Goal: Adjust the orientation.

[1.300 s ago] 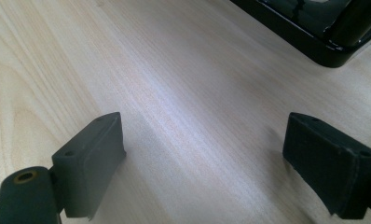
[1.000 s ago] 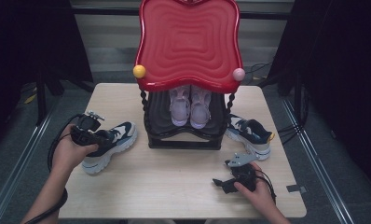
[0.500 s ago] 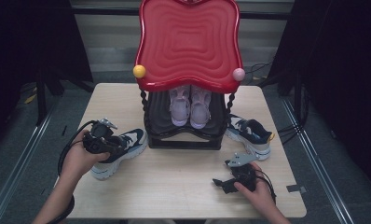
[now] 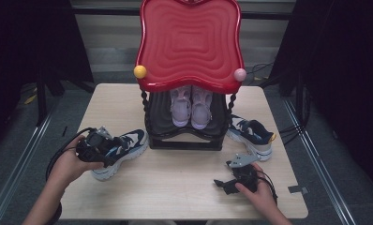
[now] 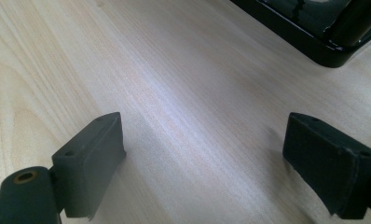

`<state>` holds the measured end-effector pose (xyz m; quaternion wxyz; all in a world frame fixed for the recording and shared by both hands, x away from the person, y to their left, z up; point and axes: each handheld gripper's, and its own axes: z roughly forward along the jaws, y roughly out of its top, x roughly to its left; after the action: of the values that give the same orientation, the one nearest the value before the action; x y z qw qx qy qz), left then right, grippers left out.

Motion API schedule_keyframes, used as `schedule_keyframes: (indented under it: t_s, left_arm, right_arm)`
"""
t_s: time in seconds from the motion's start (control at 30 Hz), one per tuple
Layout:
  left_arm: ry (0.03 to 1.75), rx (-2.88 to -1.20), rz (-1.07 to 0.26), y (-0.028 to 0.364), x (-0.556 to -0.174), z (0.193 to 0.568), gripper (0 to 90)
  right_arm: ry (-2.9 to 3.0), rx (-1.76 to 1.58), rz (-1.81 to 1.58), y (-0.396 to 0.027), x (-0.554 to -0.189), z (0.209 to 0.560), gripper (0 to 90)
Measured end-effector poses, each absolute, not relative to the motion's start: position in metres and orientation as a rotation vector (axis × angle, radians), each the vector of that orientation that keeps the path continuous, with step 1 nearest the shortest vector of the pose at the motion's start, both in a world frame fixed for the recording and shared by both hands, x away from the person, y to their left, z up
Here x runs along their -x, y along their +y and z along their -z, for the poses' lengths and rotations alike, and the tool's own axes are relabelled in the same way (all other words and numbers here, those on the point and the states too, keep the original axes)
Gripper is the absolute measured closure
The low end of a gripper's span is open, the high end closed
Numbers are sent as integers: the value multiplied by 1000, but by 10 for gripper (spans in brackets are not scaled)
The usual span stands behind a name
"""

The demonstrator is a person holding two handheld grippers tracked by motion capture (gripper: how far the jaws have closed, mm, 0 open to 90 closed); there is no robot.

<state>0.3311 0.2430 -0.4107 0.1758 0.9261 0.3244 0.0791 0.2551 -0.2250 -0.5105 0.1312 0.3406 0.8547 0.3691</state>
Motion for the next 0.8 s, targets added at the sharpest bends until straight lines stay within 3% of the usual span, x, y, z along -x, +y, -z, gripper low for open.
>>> schedule_keyframes:
  t_s: [0.3, 0.4, 0.67, 0.8]
  left_arm:
    - [1040, -2615, -148, 234, -335, 409, 750]
    - [1127, -2560, -160, 231, -334, 409, 779]
    - [1225, -2477, -144, 223, -339, 411, 782]
    - [1138, -2522, -133, 223, -340, 409, 688]
  right_arm:
    - [2482, -989, -1072, -225, -255, 511, 117]
    - [2482, -988, -1072, -225, -255, 511, 117]
    - [2482, -989, -1072, -225, -255, 510, 117]
    - [2483, -990, -1073, -225, -255, 510, 117]
